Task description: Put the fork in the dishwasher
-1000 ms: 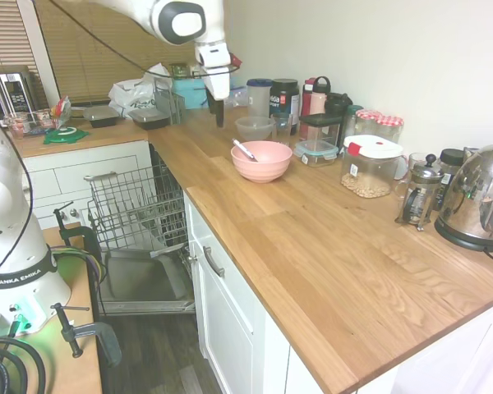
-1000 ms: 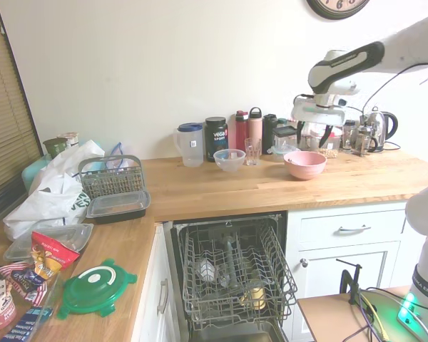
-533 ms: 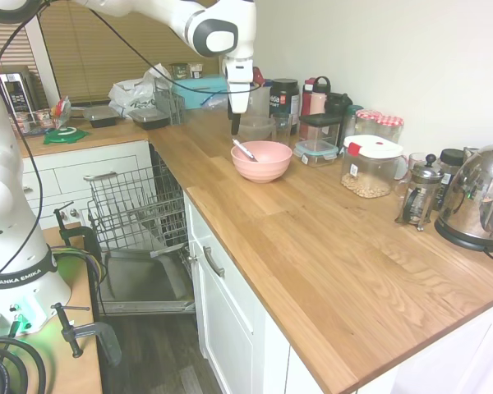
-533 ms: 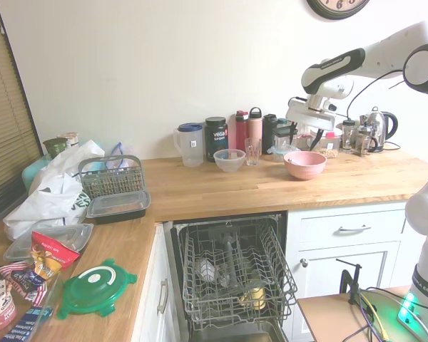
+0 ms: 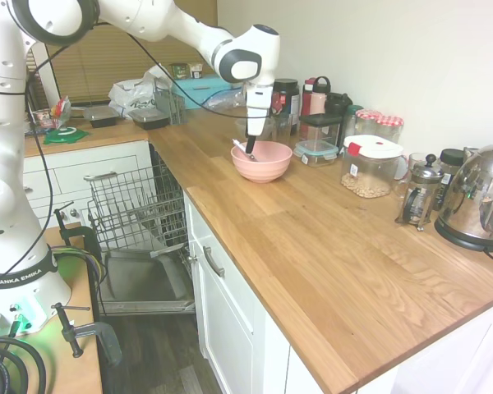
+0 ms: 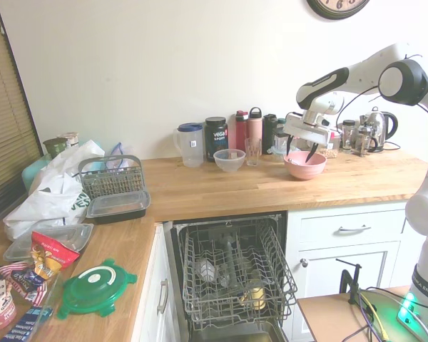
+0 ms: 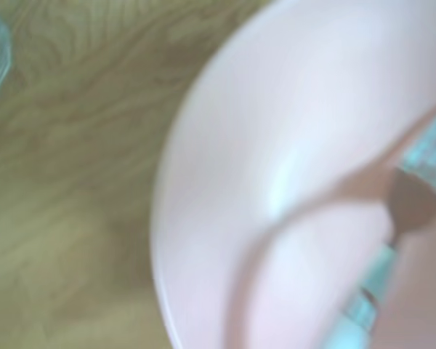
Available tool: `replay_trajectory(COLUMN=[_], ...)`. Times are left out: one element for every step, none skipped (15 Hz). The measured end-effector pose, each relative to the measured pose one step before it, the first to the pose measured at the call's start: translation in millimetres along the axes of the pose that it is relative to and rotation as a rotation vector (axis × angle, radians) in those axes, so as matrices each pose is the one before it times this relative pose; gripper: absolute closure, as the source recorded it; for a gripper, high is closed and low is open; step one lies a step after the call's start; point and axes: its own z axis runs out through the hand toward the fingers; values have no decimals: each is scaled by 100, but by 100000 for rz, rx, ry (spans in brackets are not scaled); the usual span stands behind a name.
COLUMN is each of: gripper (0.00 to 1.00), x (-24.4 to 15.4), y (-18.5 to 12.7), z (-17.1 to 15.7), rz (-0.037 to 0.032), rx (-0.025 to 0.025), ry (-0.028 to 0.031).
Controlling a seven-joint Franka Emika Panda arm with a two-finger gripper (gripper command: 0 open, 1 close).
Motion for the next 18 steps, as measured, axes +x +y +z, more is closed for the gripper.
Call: replay_trajectory(gripper=[0, 100, 100, 100, 0, 0, 100, 100, 100, 100, 100, 100, 100, 100, 100, 100, 100, 100], x=[283, 437, 486, 391, 35, -142, -359, -510, -475, -370, -119, 93, 174, 167, 113, 41, 15, -15], y=[19, 69, 125, 126, 79, 30, -46, -76, -85, -81, -42, -7, 7, 10, 9, -1, 0, -2], z=[-41, -291, -391, -133, 221, 436, 729, 923, 892, 743, 484, 174, 29, -31, 1, 62, 64, 45], rz=[2740, 1819, 1267, 755, 222, -85, -279, -162, 18, 112, 234, 287, 331, 313, 225, 112, 86, 41], rx=[57, 297, 35, -478, -702, -1105, -1394, -1570, -1430, -1054, -704, -268, -49, 42, -40, -108, -120, -90], ry=[304, 287, 287, 136, 142, 311, 650, 578, 440, 137, -11, 31, 90, 111, 62, 4, -5, 18])
